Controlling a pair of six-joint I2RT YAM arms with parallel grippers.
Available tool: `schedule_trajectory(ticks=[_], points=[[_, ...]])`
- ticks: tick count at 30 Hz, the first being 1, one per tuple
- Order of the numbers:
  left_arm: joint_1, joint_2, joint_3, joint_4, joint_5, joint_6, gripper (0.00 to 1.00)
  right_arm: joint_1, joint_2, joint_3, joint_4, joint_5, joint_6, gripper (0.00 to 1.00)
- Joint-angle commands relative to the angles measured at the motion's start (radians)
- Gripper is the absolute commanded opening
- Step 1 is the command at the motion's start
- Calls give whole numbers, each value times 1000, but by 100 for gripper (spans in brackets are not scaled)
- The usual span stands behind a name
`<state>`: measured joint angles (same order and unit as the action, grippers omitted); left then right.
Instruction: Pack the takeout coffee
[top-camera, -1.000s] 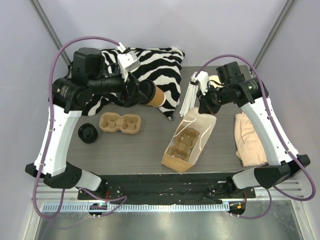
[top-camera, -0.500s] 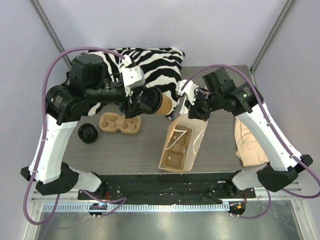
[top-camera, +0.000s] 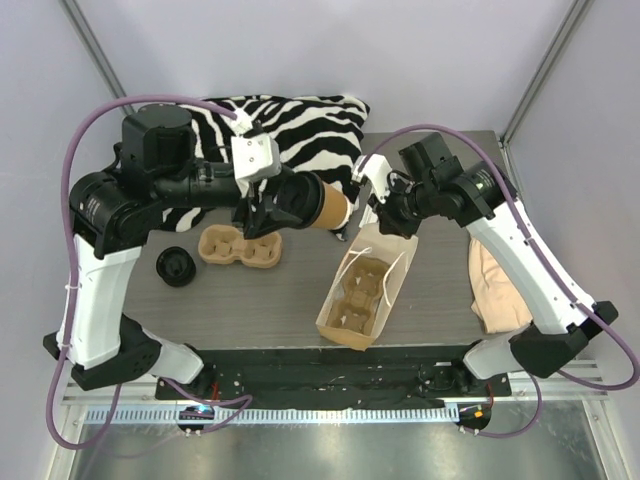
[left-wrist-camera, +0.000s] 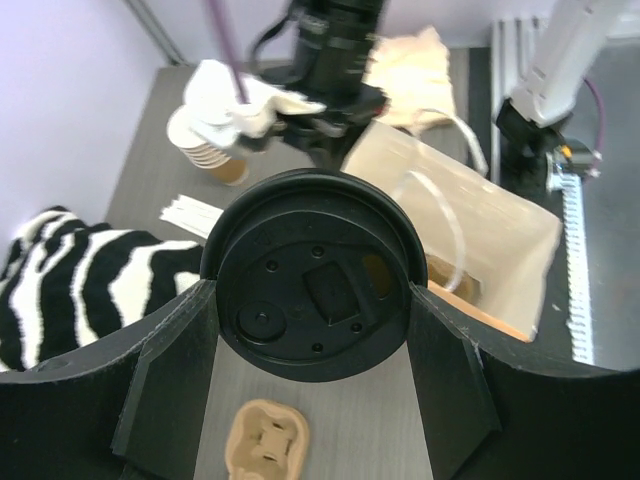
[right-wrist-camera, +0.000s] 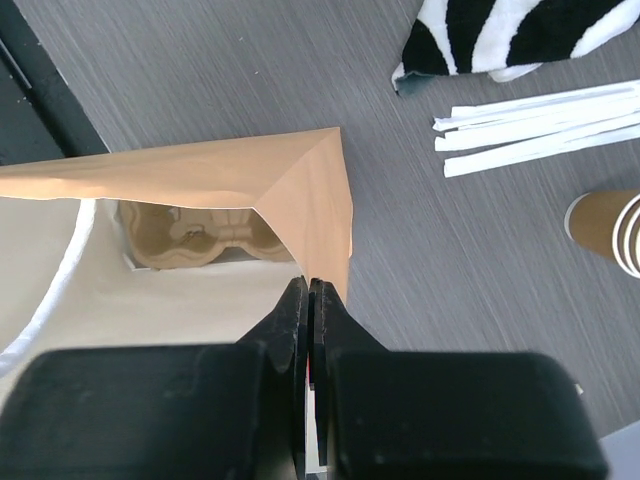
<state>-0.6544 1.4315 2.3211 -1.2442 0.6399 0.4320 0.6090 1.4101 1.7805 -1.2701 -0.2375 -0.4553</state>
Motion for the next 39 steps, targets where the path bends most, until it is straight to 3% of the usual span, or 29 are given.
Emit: schedule_trajectory(ticks=[1,10,17,23,32,39], points=[[-69,-12,21,-132,3,69,25,-5,30,31,28,24,59,1],[-223,-49,21,-351,-94,200,23,-15,66,37,18,12,84,1],[-517,-46,-32,-360,-299,165,21,-17,50,16,14,12,112,1],[-534,-8,-91,-291,-427,157,17,-17,24,20,14,0,122,1],[-567,-34,-310,-149,-534,175,14,-15,-2,8,3,-25,133,1],[-649,-31,-341,-97,-614,186,13,-15,-16,-21,9,-45,145,1]])
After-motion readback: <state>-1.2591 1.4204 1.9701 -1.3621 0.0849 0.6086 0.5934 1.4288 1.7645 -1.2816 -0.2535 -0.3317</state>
